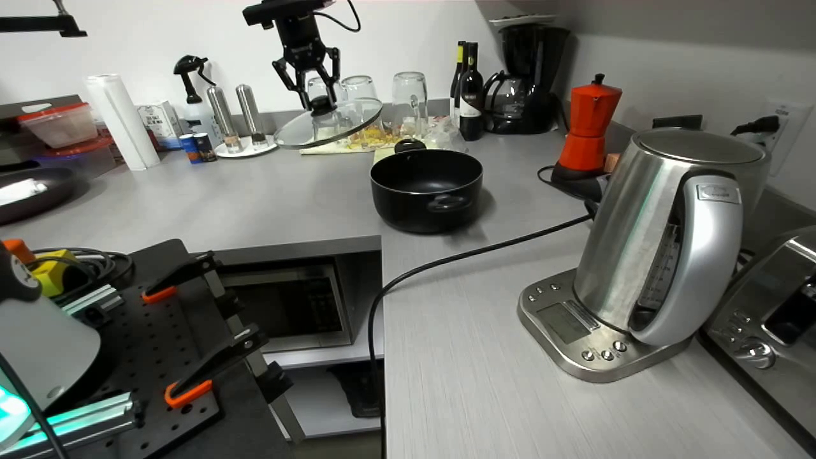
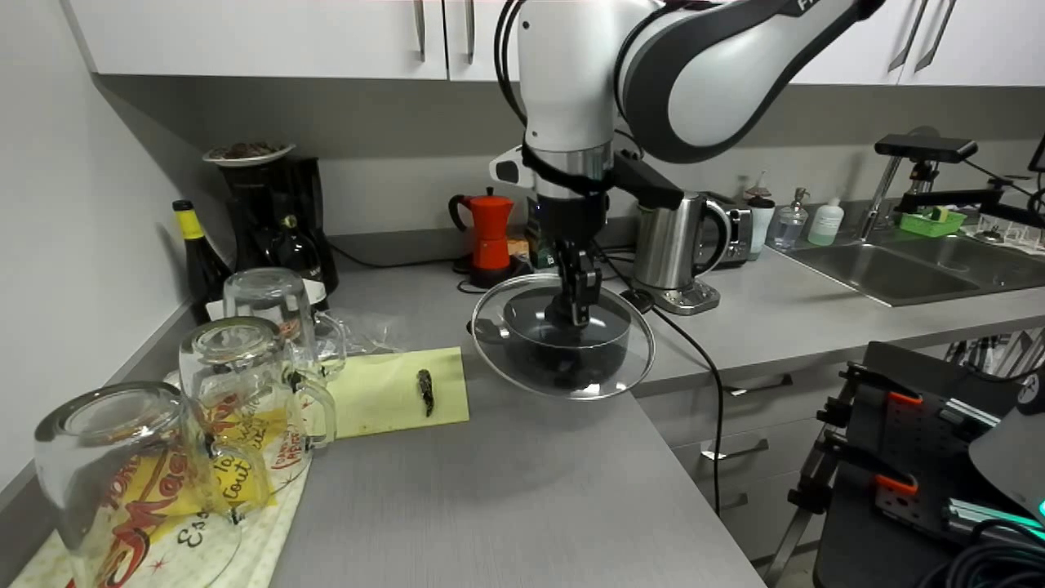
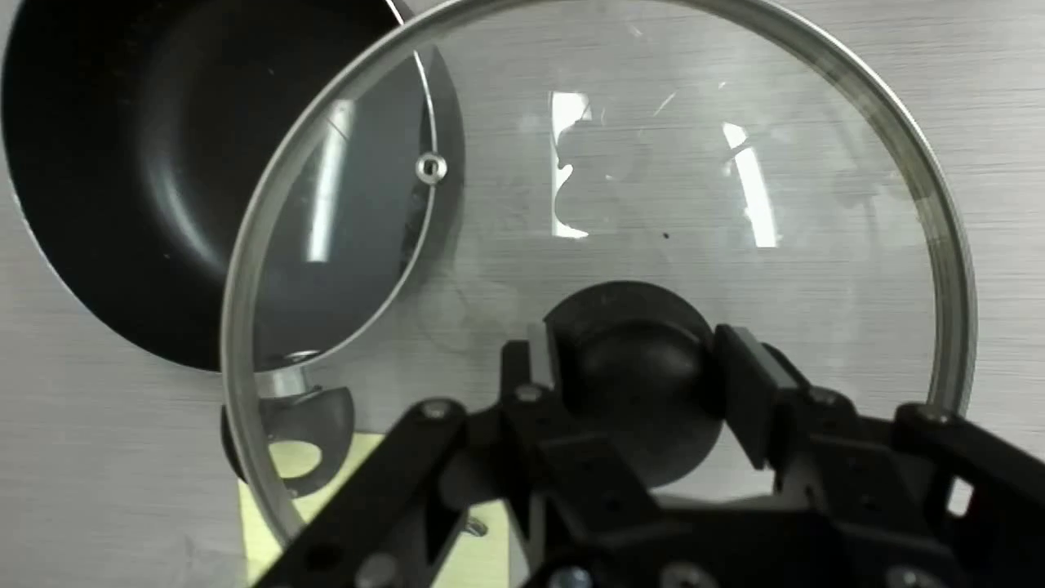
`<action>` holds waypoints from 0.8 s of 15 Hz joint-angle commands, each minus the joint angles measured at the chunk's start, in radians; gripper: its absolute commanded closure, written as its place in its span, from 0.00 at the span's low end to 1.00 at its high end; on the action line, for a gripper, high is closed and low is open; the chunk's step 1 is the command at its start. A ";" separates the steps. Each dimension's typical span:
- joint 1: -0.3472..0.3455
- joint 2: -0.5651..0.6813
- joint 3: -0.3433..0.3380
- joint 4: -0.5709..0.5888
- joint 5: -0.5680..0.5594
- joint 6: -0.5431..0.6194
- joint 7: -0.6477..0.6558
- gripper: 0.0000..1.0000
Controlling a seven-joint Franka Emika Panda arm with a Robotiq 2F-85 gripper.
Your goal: Pick up the lid and cover the pot
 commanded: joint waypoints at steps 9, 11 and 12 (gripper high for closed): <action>-0.151 0.013 -0.094 0.124 0.169 -0.111 -0.013 0.75; -0.172 0.044 -0.109 0.156 0.189 -0.123 -0.011 0.75; -0.182 0.062 -0.114 0.171 0.200 -0.127 -0.012 0.75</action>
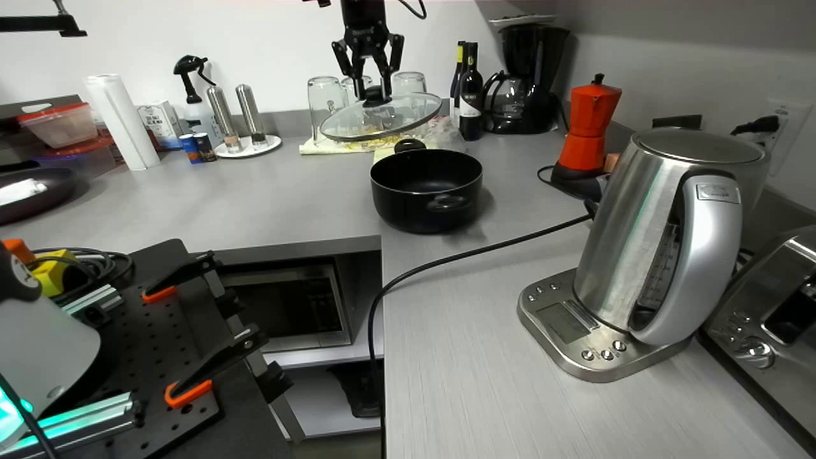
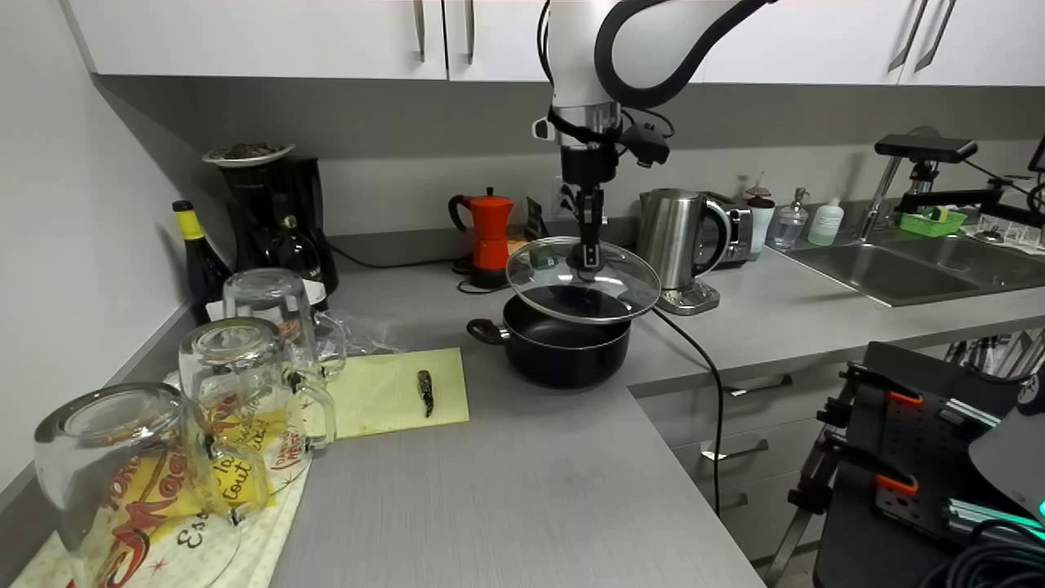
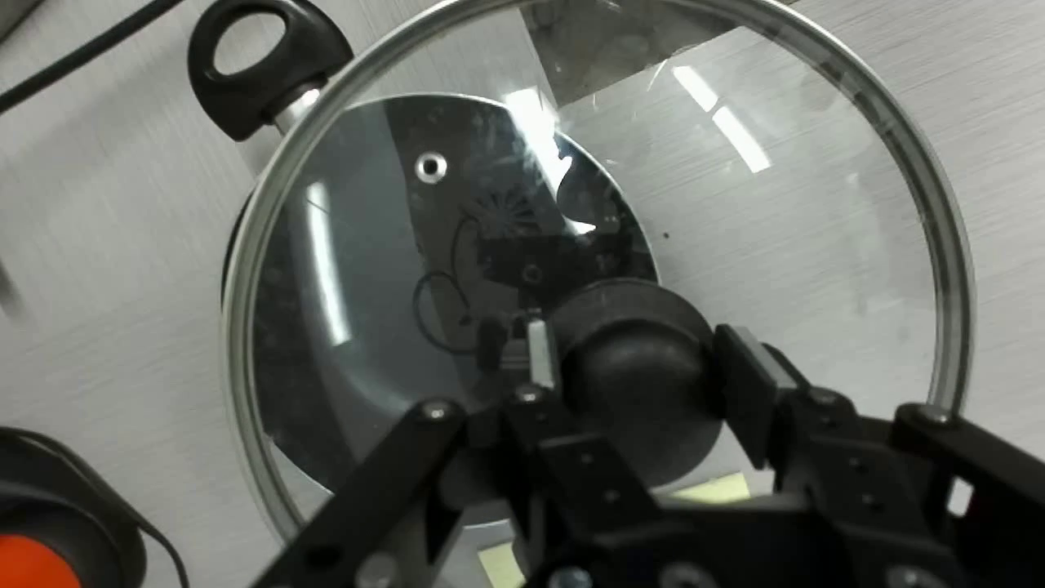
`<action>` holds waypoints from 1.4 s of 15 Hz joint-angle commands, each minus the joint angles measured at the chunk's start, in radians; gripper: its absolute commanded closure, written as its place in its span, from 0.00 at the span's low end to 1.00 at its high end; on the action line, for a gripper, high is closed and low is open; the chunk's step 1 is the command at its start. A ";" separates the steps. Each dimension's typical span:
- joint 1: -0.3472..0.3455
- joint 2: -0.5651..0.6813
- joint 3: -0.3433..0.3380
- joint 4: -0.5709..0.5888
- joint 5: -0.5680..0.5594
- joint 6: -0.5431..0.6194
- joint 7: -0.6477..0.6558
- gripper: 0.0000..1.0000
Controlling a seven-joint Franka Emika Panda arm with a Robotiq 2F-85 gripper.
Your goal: Pick up the lid and cover the pot
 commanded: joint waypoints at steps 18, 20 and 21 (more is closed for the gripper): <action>-0.067 0.281 -0.035 0.234 0.089 -0.016 -0.008 0.75; -0.074 0.294 -0.037 0.246 0.093 -0.016 -0.008 0.75; -0.078 0.299 -0.037 0.252 0.097 -0.016 -0.009 0.75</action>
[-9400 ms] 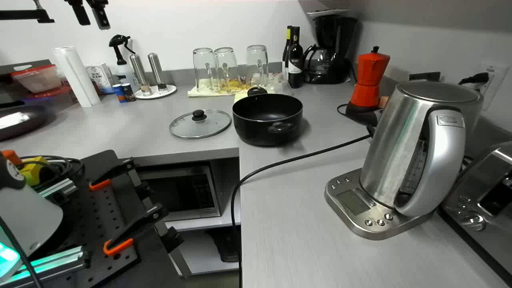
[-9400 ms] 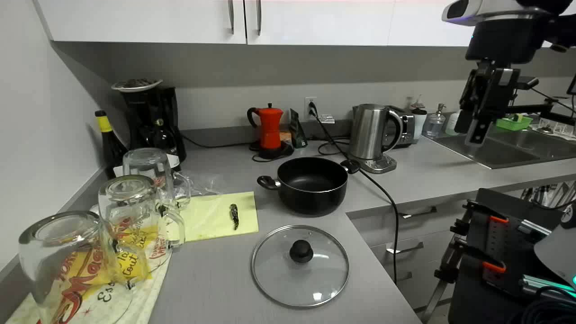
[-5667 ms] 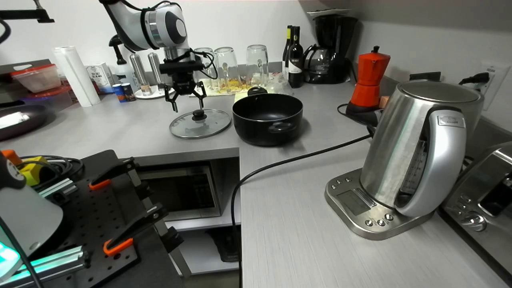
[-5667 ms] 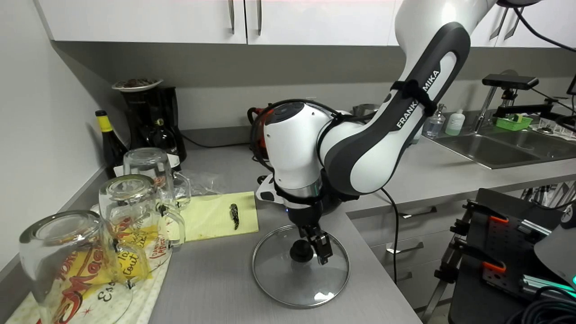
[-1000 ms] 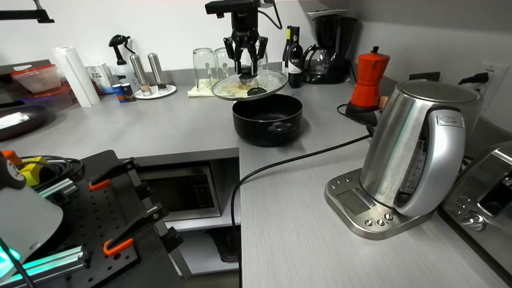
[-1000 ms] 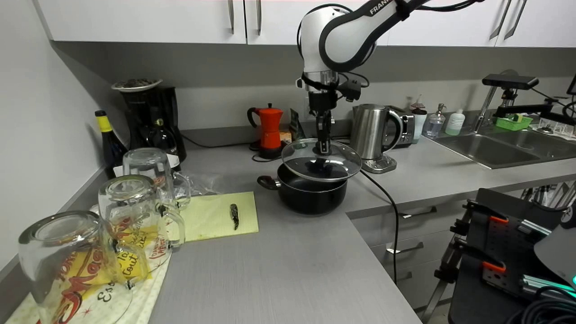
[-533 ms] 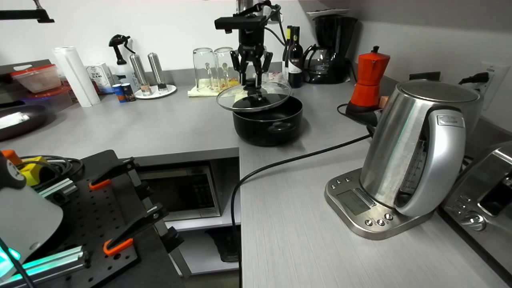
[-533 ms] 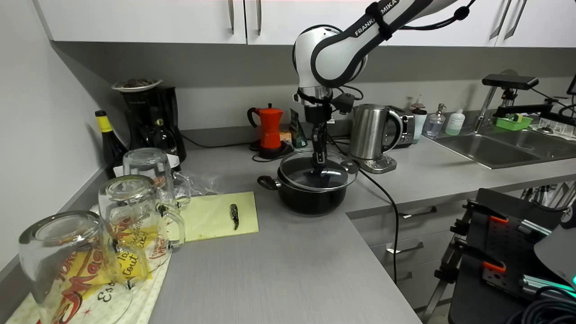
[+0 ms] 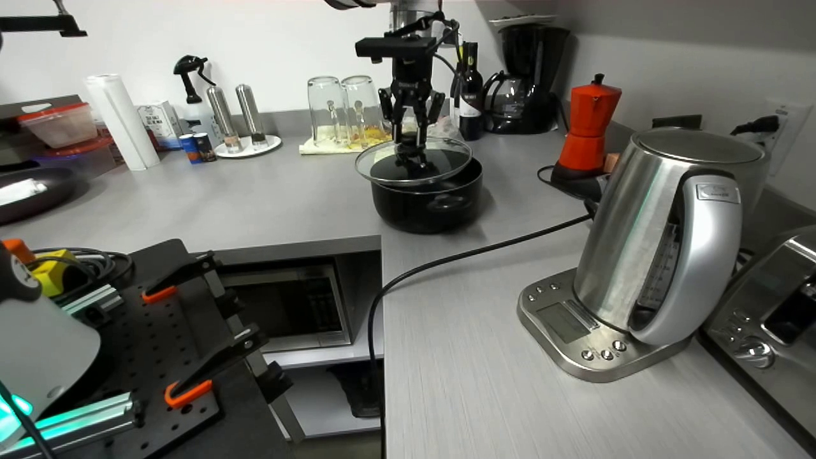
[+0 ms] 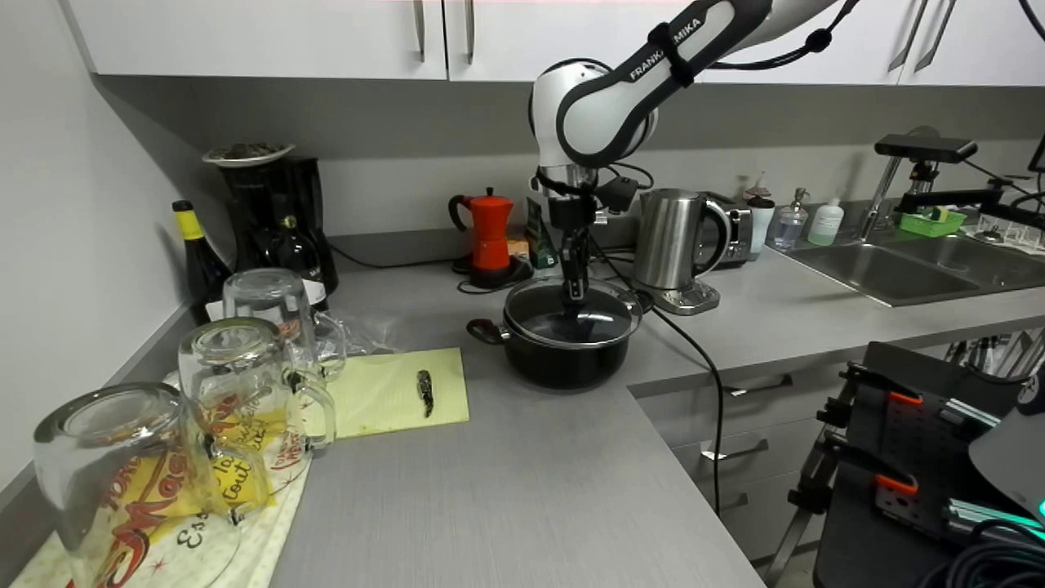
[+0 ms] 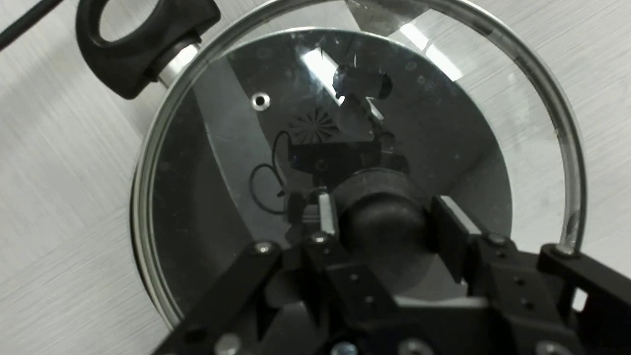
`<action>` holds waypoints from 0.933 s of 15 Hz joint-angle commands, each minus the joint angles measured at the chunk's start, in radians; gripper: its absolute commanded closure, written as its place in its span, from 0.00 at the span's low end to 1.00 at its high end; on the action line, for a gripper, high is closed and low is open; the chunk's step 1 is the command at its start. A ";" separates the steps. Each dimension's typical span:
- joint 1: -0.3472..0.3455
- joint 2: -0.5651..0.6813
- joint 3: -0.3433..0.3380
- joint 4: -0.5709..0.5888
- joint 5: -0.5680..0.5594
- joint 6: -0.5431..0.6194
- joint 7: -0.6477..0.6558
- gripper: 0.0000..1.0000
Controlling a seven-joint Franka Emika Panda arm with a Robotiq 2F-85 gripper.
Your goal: Pick up the lid and cover the pot
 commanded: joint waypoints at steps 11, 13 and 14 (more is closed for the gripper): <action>-0.023 0.080 -0.007 0.124 0.049 -0.033 -0.005 0.75; -0.020 0.092 -0.009 0.142 0.045 -0.041 -0.002 0.75; -0.021 0.099 -0.010 0.152 0.045 -0.045 -0.002 0.75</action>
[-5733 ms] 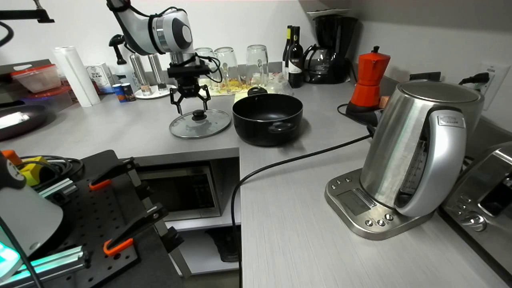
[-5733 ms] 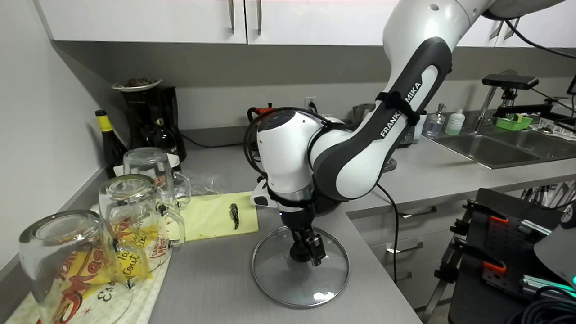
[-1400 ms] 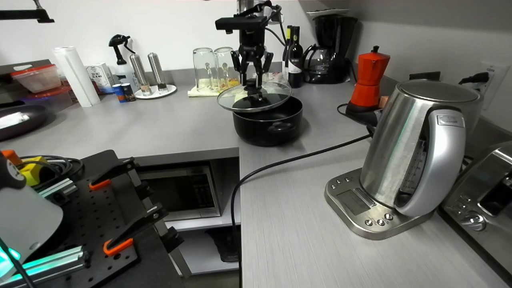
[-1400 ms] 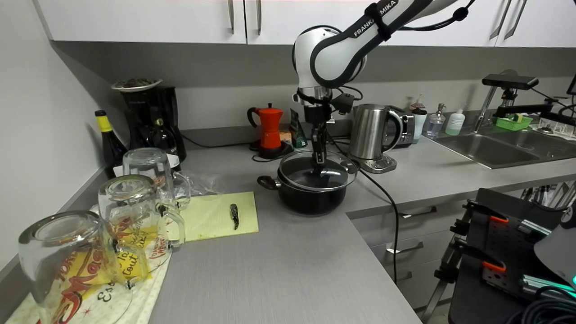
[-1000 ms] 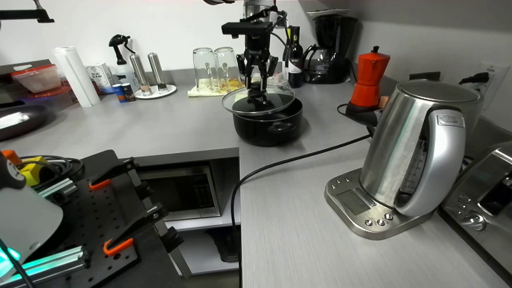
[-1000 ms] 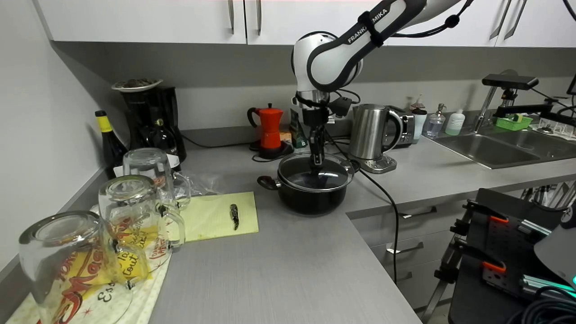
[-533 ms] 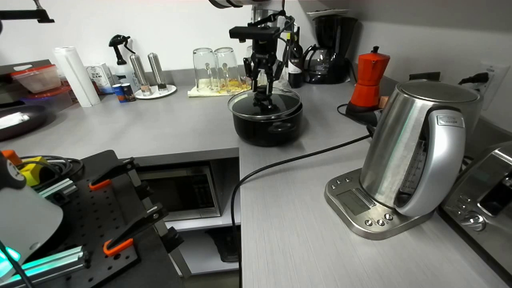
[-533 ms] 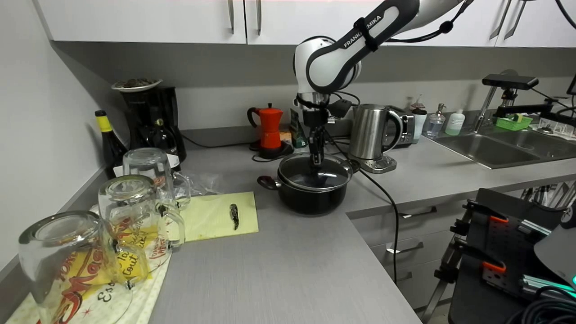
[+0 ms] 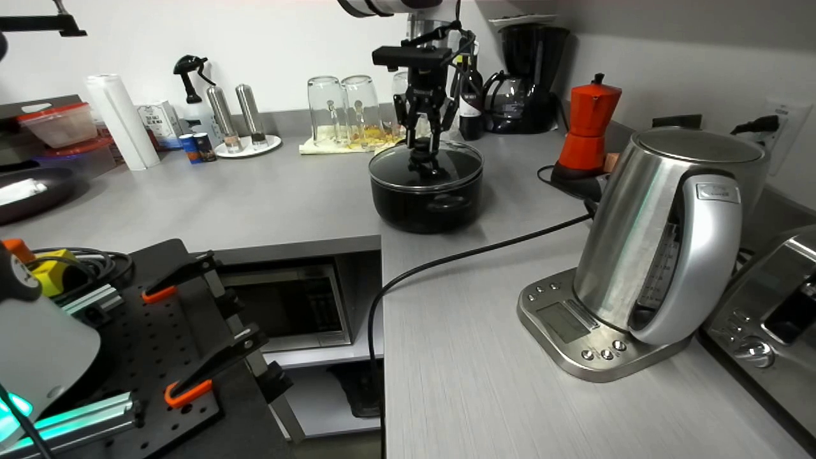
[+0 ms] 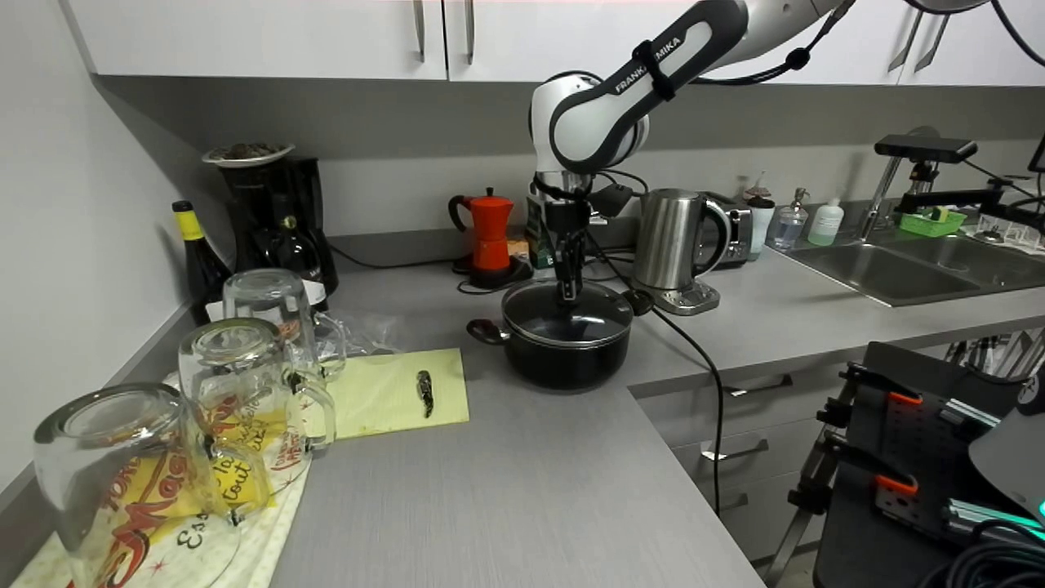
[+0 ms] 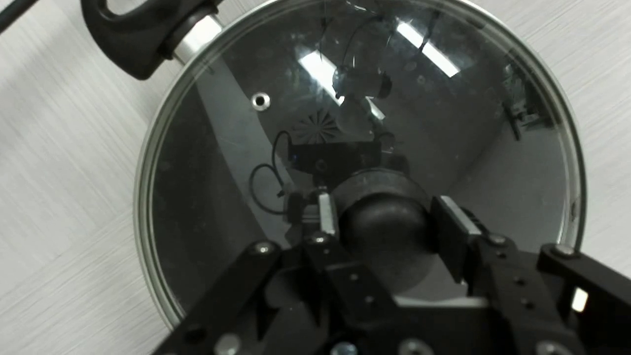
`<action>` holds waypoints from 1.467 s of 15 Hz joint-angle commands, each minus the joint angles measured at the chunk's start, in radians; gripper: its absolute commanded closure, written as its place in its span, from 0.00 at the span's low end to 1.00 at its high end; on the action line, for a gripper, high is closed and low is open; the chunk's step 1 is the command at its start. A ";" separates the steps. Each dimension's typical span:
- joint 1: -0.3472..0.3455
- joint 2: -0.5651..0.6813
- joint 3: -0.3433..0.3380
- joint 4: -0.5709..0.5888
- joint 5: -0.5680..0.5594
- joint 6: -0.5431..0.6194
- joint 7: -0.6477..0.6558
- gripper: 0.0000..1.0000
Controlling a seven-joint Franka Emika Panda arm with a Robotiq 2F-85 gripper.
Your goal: Pick up the lid and cover the pot
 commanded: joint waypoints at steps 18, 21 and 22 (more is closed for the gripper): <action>0.000 0.018 -0.004 0.044 0.019 -0.038 -0.019 0.75; -0.001 0.009 -0.002 0.011 0.018 -0.015 -0.025 0.75; -0.002 0.007 -0.002 0.002 0.018 -0.011 -0.026 0.75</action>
